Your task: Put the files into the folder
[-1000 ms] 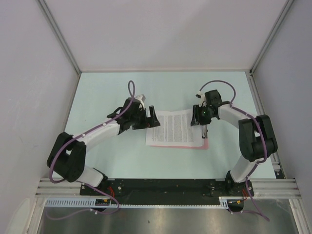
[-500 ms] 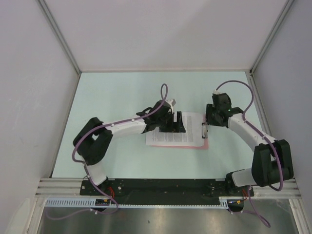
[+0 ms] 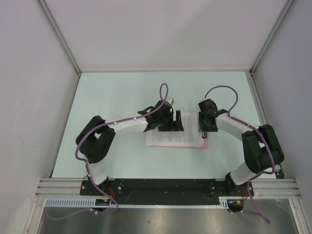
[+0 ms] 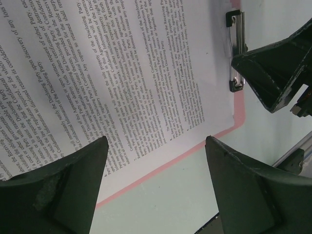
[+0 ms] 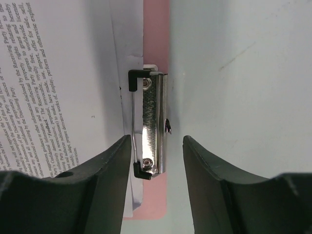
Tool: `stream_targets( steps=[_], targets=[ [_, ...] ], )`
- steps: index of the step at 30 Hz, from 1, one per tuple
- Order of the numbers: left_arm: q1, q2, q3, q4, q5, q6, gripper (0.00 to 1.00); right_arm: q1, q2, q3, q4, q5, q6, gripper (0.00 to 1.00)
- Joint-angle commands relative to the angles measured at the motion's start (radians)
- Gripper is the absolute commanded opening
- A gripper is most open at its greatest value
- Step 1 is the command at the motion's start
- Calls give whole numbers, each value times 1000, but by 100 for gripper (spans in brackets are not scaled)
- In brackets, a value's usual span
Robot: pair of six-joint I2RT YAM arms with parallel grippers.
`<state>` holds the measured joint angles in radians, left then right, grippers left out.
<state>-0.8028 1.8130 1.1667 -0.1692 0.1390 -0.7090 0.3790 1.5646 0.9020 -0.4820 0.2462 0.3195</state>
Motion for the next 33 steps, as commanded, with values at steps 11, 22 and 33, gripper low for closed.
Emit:
stream_targets(
  steps=[11, 22, 33],
  targets=[
    [2, -50, -9, -9, -44, 8, 87, -15, 63, -20, 131, -16, -17, 47],
    [42, -161, -27, -81, -82, 25, 90, -46, 49, -18, 100, -47, 26, 40],
    [195, -334, -165, -142, -134, 6, 95, -48, 67, -6, 46, -84, 52, 51]
  ],
)
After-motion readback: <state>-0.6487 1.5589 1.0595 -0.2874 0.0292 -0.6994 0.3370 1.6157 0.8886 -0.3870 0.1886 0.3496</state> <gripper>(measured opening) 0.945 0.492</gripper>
